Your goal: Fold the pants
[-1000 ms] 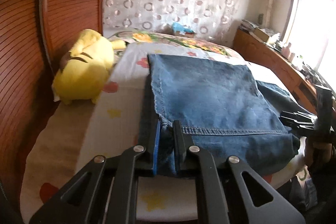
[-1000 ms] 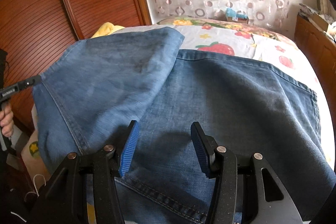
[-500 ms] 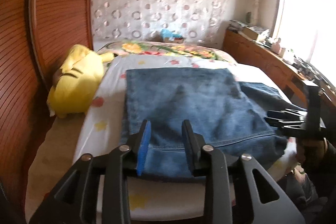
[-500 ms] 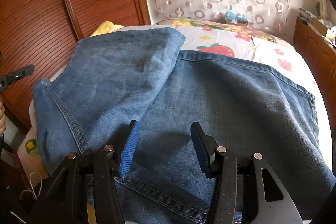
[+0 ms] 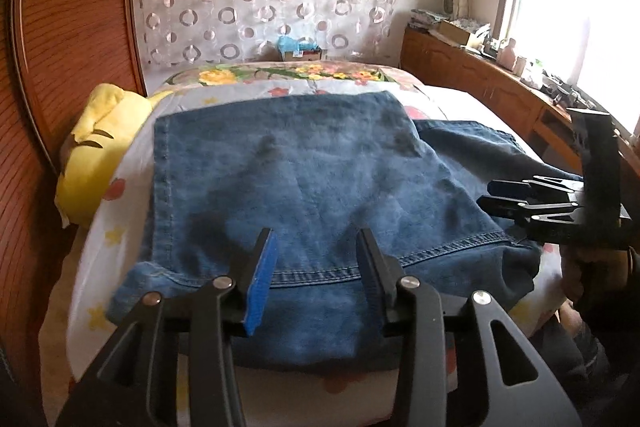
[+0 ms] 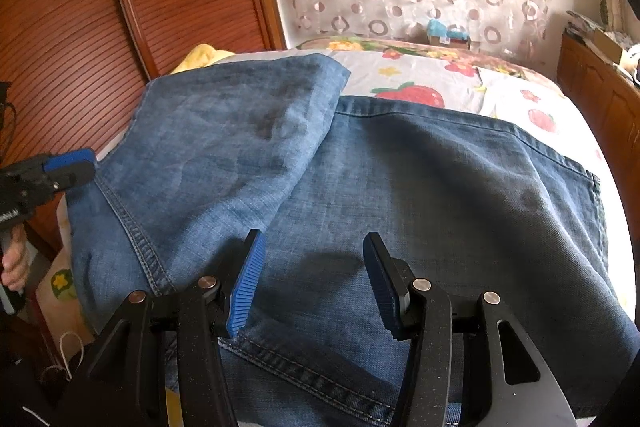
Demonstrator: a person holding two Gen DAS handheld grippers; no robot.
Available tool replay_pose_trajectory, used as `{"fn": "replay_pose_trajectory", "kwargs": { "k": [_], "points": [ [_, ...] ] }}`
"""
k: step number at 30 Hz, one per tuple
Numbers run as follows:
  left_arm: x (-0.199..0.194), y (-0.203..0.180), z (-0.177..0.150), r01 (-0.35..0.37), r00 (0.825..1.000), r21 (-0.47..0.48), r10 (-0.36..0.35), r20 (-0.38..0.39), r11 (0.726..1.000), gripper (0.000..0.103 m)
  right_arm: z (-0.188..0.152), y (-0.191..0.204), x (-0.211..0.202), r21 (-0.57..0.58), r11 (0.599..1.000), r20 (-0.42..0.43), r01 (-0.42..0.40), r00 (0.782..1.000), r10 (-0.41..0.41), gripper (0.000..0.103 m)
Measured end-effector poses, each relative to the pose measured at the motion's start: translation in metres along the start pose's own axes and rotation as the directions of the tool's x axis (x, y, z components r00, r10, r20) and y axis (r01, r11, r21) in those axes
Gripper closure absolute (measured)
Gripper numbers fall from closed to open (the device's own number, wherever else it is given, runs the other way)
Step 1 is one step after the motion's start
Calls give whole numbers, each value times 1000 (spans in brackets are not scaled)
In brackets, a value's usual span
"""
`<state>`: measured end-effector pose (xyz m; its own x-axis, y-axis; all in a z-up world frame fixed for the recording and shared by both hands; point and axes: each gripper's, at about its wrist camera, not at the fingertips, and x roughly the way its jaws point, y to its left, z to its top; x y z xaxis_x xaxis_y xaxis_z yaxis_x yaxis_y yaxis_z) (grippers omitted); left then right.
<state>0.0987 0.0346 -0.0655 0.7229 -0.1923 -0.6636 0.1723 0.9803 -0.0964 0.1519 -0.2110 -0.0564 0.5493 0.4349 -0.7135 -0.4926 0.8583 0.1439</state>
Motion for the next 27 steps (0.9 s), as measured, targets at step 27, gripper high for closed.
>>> {"fn": "replay_pose_trajectory", "kwargs": {
  "k": [27],
  "points": [
    [33, -22, -18, 5, 1000, -1, -5, -29, 1000, 63, 3, -112, -130, 135, 968, 143, 212, 962, -231, 51]
  ]
}}
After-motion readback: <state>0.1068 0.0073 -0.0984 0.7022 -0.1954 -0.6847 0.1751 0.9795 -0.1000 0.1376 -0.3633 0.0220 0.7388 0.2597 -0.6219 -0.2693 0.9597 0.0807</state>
